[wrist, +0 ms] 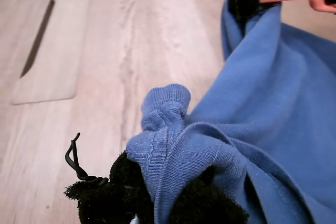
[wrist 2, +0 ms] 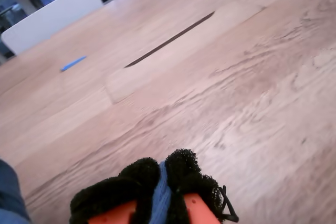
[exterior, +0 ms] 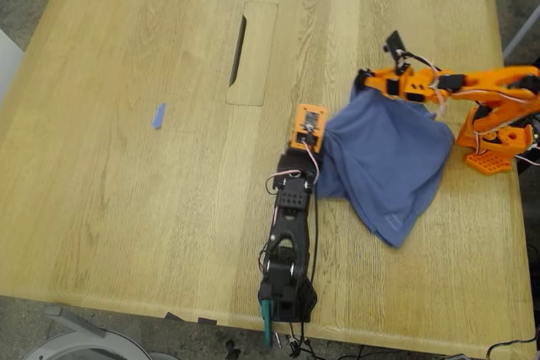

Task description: Fold a T-shirt

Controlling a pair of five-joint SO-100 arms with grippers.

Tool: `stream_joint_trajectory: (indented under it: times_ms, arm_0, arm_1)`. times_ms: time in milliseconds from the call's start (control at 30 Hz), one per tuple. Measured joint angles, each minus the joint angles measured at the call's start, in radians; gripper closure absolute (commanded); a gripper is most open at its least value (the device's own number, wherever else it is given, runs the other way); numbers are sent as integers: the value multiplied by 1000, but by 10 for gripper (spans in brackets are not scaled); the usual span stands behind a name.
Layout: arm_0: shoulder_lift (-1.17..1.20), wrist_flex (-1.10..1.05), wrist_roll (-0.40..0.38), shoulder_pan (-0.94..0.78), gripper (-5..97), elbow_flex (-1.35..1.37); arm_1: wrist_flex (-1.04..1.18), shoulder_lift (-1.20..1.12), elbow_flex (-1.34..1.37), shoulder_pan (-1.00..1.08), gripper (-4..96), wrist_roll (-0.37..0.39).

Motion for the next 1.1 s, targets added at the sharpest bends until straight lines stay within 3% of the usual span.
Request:
stream_joint_trajectory:
  times_ms: [400,700,1100]
  arm_0:
    - [-492,-290,0,-199,919,-210]
    - [-747,-305,0,-298,919,-491]
    - [-1055,-255,-8,-383,919,-857]
  arm_1:
    - [-124,-634,-594,109,910,-23]
    - [-133,-945,-1023,132,908,-35]
    - [51,-1333,-1598,184,906,-54]
